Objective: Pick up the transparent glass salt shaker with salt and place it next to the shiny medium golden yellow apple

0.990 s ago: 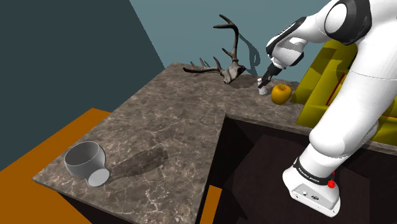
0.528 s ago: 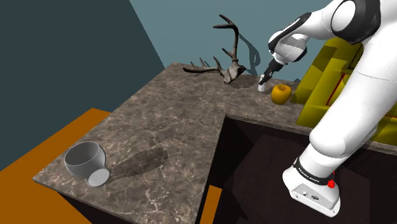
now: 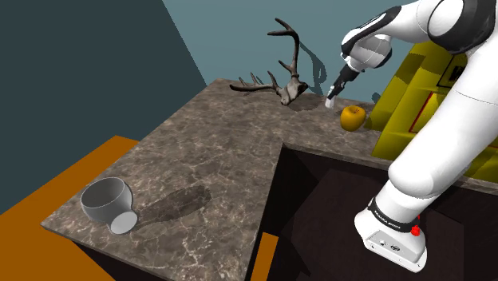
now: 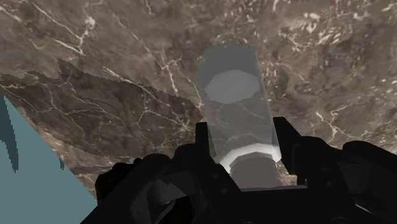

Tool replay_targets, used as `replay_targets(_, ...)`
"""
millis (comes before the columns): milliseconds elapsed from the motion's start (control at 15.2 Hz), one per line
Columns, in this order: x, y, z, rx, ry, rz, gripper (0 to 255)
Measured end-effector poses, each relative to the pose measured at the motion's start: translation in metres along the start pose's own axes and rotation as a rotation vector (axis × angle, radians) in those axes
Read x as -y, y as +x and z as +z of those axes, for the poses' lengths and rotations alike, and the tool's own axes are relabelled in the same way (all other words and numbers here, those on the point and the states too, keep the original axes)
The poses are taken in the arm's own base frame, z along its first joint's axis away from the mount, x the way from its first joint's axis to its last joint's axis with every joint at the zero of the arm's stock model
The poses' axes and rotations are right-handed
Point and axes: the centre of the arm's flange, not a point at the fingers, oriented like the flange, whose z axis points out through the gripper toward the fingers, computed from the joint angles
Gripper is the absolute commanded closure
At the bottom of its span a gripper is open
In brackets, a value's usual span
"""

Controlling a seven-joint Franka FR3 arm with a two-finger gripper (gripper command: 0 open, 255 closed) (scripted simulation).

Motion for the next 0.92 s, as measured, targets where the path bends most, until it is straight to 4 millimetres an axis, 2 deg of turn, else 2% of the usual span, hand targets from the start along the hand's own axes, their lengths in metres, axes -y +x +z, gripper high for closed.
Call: replay_targets(924,-0.004,0.028,-0.069,0.0,0.0,0.0,255)
